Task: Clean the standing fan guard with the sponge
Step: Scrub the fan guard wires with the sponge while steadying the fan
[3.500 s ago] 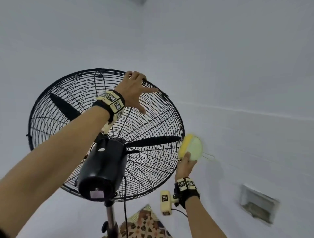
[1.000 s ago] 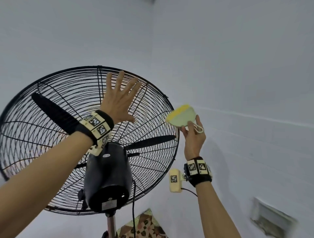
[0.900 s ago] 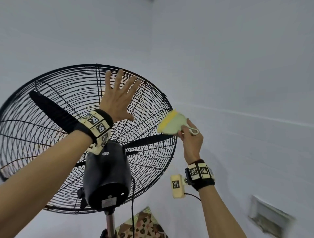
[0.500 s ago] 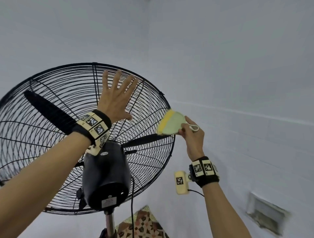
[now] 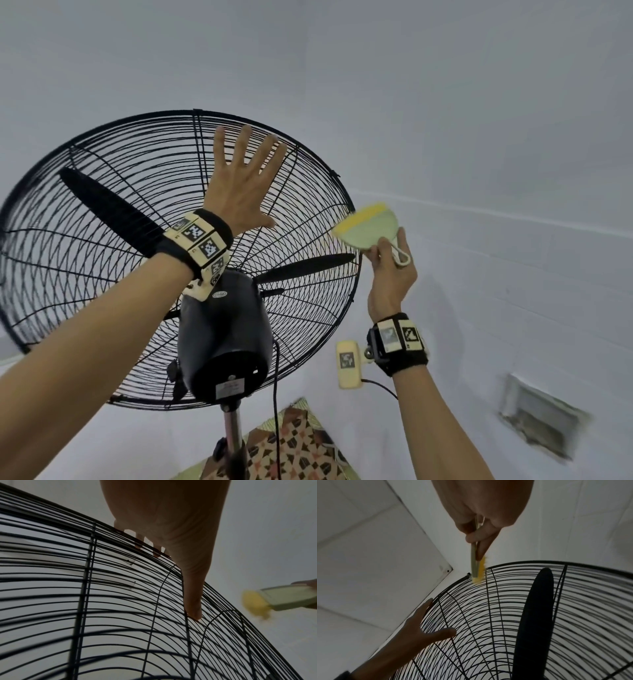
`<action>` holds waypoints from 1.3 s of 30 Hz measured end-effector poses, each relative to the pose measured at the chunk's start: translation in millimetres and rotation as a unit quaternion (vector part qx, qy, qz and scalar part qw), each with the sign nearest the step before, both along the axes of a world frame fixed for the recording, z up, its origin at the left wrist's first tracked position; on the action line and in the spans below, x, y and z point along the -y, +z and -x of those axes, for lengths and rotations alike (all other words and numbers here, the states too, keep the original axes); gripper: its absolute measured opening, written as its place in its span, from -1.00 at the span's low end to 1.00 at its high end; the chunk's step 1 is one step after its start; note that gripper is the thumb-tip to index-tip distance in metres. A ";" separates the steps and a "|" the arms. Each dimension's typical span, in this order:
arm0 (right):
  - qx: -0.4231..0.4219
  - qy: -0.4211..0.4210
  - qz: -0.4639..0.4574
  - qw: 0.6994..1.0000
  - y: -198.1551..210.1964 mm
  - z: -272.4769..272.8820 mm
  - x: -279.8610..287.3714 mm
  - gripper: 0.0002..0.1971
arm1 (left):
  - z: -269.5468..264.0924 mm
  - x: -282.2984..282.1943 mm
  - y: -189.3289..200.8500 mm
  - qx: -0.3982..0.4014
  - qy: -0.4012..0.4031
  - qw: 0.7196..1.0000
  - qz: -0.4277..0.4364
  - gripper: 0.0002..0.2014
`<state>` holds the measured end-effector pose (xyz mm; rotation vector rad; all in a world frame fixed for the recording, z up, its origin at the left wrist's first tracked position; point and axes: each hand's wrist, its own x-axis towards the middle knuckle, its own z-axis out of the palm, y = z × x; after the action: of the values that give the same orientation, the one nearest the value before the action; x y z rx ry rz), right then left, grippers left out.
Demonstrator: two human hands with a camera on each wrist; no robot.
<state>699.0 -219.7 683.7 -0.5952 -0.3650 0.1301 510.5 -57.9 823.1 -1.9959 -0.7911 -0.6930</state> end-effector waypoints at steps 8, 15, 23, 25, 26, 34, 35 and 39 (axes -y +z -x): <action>0.103 0.013 0.125 0.987 -37.6 50.0 -21.8 -0.45 | 1.2 -1.1 0.5 0.003 0.013 1.000 0.005 0.46; 0.021 -0.010 0.024 0.999 -13.0 47.2 -17.0 -0.41 | 1.0 1.7 -1.0 0.003 0.009 1.000 -0.001 0.45; 0.057 0.004 0.054 0.997 -32.5 63.4 -17.9 -0.44 | 1.3 3.1 -1.0 0.010 0.013 1.000 -0.002 0.46; 0.020 -0.006 0.010 1.000 -27.1 59.4 -19.4 -0.43 | 0.9 3.7 -1.8 0.011 0.005 1.000 -0.001 0.46; 0.016 -0.008 0.011 1.000 -27.3 60.8 -21.0 -0.42 | 0.3 4.5 -2.0 0.011 0.004 1.000 -0.001 0.46; 0.065 0.033 0.065 0.995 -54.2 80.7 -22.7 -0.44 | 1.2 4.2 -1.6 0.012 0.015 1.000 0.003 0.46; 0.039 0.024 0.037 0.998 -50.3 77.4 -21.3 -0.43 | 1.5 4.2 -1.9 0.011 0.015 1.000 0.003 0.46; 0.016 0.021 0.040 0.999 -48.4 79.0 -24.5 -0.40 | 0.3 7.8 -2.5 0.011 0.011 1.000 0.006 0.44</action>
<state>620.1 -195.2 635.3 -0.6694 -0.4051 0.1763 510.1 -65.7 820.6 -1.9899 -0.8305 -0.7014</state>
